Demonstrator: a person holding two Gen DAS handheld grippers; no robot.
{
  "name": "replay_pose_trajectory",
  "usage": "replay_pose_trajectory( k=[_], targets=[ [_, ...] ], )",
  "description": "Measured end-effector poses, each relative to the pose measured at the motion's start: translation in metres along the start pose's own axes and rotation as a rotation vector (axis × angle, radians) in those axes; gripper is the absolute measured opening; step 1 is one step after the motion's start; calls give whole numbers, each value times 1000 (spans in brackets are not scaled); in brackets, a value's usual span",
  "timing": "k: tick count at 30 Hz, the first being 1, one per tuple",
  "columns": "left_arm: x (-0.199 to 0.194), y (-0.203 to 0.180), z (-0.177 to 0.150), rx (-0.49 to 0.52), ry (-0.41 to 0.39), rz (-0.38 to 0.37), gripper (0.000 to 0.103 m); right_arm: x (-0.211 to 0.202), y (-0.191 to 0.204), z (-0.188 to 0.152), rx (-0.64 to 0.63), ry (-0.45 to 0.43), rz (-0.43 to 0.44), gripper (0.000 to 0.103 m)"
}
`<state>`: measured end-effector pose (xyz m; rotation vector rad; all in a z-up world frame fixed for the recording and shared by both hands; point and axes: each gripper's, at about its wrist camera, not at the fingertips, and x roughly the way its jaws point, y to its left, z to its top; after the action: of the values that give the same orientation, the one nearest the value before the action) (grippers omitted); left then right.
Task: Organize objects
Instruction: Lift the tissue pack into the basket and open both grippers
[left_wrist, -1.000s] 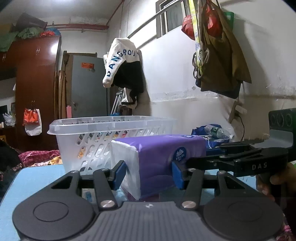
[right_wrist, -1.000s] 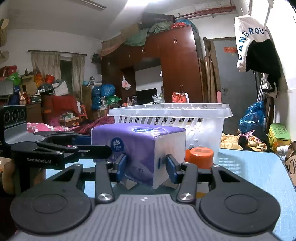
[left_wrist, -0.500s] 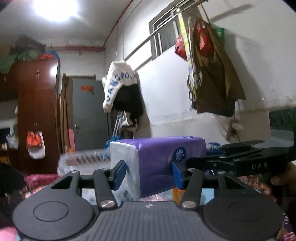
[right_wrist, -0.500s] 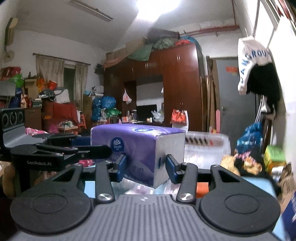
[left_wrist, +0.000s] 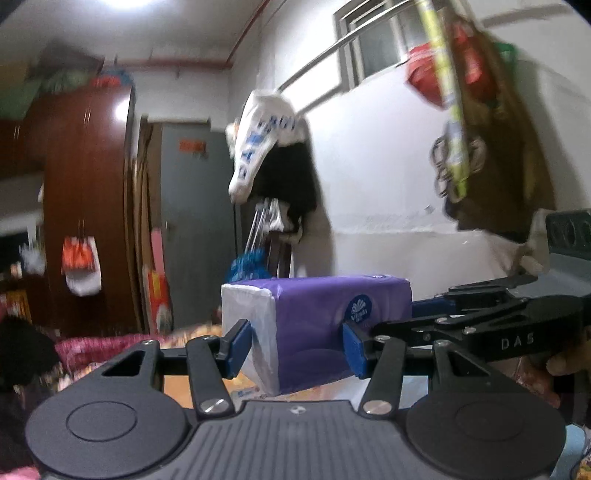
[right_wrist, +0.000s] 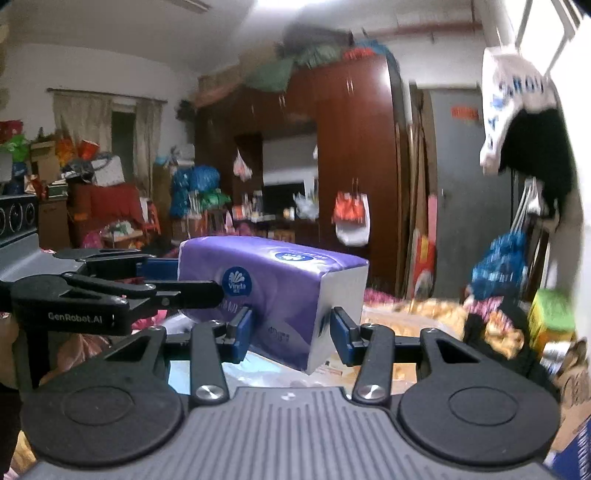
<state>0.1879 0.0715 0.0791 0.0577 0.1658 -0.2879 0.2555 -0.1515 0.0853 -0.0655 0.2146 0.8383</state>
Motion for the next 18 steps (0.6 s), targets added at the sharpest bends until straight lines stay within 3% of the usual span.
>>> replay_pose_trajectory(
  k=[5,18],
  targets=[
    [30,11,-13,-6,82,40,56,31,-4,-10,-13,78,-22,48],
    [49,20,-16,-45,139,49,57,36,-4,-10,-41,147,-46,49]
  ],
)
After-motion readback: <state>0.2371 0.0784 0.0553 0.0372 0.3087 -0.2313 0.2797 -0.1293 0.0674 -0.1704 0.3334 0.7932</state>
